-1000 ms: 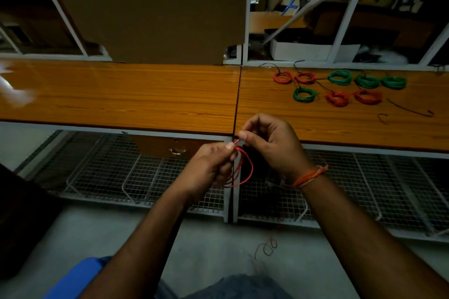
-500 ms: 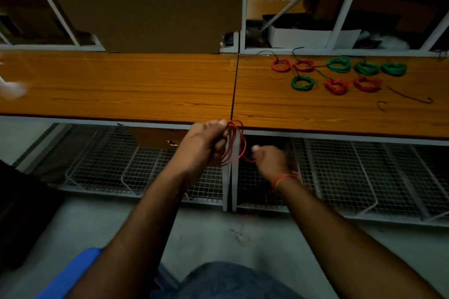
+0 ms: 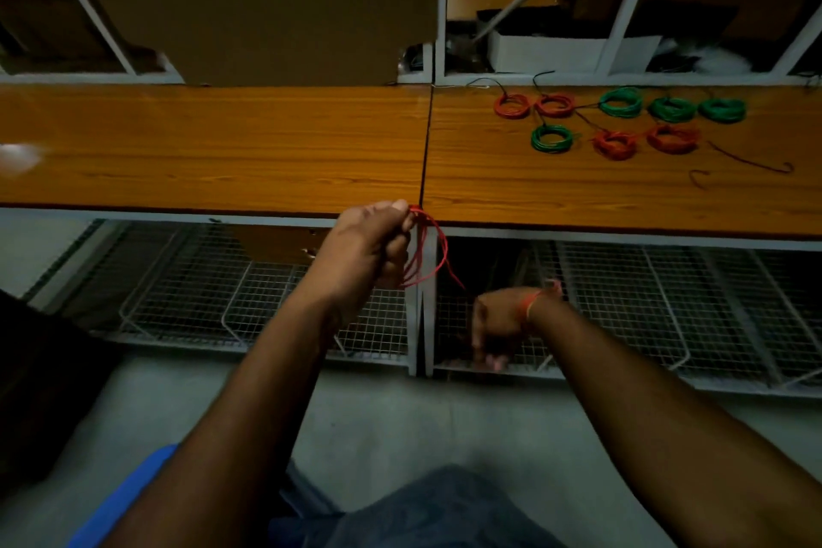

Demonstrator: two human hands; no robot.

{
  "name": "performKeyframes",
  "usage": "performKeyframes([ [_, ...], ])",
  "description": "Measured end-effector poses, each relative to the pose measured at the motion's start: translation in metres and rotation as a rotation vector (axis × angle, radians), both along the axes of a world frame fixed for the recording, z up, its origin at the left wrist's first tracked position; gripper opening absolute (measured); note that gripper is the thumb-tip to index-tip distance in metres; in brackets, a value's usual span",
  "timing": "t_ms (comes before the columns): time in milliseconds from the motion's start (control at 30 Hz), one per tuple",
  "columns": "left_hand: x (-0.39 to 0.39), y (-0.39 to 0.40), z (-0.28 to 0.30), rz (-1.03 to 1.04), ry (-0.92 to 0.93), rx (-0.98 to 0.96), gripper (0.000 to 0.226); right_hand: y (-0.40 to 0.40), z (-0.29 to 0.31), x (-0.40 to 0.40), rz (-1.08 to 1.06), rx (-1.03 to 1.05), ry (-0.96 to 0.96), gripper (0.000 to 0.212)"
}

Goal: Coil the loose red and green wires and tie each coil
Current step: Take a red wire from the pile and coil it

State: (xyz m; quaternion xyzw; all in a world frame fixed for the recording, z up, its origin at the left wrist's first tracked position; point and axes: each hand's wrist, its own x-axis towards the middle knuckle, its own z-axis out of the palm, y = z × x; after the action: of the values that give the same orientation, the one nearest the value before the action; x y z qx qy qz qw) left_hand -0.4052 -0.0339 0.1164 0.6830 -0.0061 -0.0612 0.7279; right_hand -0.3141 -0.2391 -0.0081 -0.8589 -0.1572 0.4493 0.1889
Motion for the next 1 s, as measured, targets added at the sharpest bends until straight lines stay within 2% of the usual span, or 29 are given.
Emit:
performKeyframes([
  [33,0.000,0.001,0.000,0.002,-0.004,0.021,0.031,-0.005,-0.006,0.012,-0.094,-0.084,-0.199,0.015],
  [67,0.000,0.001,-0.002,0.008,-0.001,0.016,0.031,-0.005,-0.008,0.015,-0.249,-0.045,-0.453,0.015],
  [100,0.000,0.000,-0.003,0.016,0.004,-0.019,0.031,0.002,-0.008,0.012,-0.411,0.115,-0.579,0.018],
  [133,0.001,0.000,-0.004,0.023,0.010,-0.070,0.031,0.006,-0.010,0.011,-0.481,0.332,-0.534,0.021],
  [167,0.001,0.000,-0.004,0.022,0.017,-0.112,0.031,0.009,-0.009,0.006,-0.392,0.422,-0.335,0.024],
  [200,0.001,0.000,-0.003,0.018,0.022,-0.128,0.031,0.004,-0.005,0.000,-0.198,0.351,-0.059,0.027],
  [233,0.001,0.001,-0.003,0.012,0.021,-0.107,0.031,-0.004,-0.002,-0.003,-0.040,0.207,0.124,0.029],
  [267,0.000,0.001,-0.004,0.002,0.018,-0.056,0.032,-0.010,-0.002,-0.001,0.050,0.022,0.146,0.027],
  [300,-0.001,0.000,-0.004,-0.015,0.017,-0.004,0.032,-0.016,-0.004,0.005,0.063,-0.109,0.015,0.022],
  [333,-0.002,-0.002,-0.005,-0.028,0.018,0.021,0.033,-0.016,-0.007,0.012,0.040,-0.186,-0.238,0.017],
  [367,-0.003,-0.004,-0.006,-0.033,0.020,0.006,0.033,-0.009,-0.005,0.008,-0.067,-0.119,-0.456,0.016],
  [400,-0.004,-0.007,-0.007,-0.035,0.027,-0.039,0.033,-0.002,-0.004,0.005,-0.149,0.047,-0.491,0.017],
  [433,-0.003,-0.007,-0.006,-0.028,0.030,-0.081,0.032,0.005,-0.002,-0.003,-0.114,0.201,-0.324,0.018],
  [467,-0.002,-0.006,-0.004,-0.021,0.029,-0.106,0.032,0.007,0.000,-0.009,-0.006,0.250,-0.051,0.019],
  [500,-0.002,-0.004,-0.002,-0.012,0.024,-0.100,0.032,0.001,0.003,-0.014,0.118,0.190,0.182,0.020],
  [533,-0.001,-0.003,-0.001,-0.010,0.017,-0.070,0.032,-0.007,0.002,-0.011,0.186,0.026,0.248,0.019],
  [567,-0.001,-0.002,-0.001,-0.017,0.012,-0.030,0.032,-0.016,-0.001,-0.004,0.204,-0.142,0.159,0.016],
  [600,-0.002,-0.003,-0.001,-0.030,0.013,-0.007,0.032,-0.022,-0.006,0.005,0.181,-0.253,-0.120,0.015],
  [633,-0.003,-0.004,-0.003,-0.040,0.015,-0.024,0.032,-0.023,-0.008,0.008,0.106,-0.282,-0.399,0.017],
  [667,-0.003,-0.006,-0.006,-0.042,0.023,-0.072,0.032,-0.017,-0.010,0.008,-0.031,-0.140,-0.535,0.017],
  [700,-0.003,-0.006,-0.007,-0.039,0.031,-0.125,0.032,-0.009,-0.009,0.003,-0.082,0.080,-0.421,0.016],
  [733,-0.002,-0.005,-0.007,-0.031,0.033,-0.166,0.031,-0.001,-0.005,-0.003,-0.017,0.183,-0.207,0.017],
  [767,0.000,-0.005,-0.007,-0.027,0.031,-0.197,0.031,-0.001,-0.003,-0.009,0.096,0.173,0.002,0.017],
  [800,0.000,-0.004,-0.007,-0.025,0.029,-0.219,0.030,-0.006,-0.004,-0.013,0.169,0.070,0.084,0.018],
  [833,0.001,-0.002,-0.005,-0.016,0.024,-0.231,0.030,-0.015,-0.004,-0.012,0.188,-0.054,0.037,0.018],
  [900,0.001,0.001,-0.004,0.018,0.032,-0.223,0.030,-0.031,-0.005,-0.005,0.146,-0.108,-0.232,0.011],
  [933,0.001,0.002,-0.005,0.035,0.040,-0.216,0.030,-0.034,-0.004,-0.003,0.080,-0.027,-0.282,0.009],
  [1000,0.000,0.003,-0.007,0.050,0.061,-0.199,0.031,-0.029,0.006,-0.010,-0.010,0.227,-0.222,0.010],
])
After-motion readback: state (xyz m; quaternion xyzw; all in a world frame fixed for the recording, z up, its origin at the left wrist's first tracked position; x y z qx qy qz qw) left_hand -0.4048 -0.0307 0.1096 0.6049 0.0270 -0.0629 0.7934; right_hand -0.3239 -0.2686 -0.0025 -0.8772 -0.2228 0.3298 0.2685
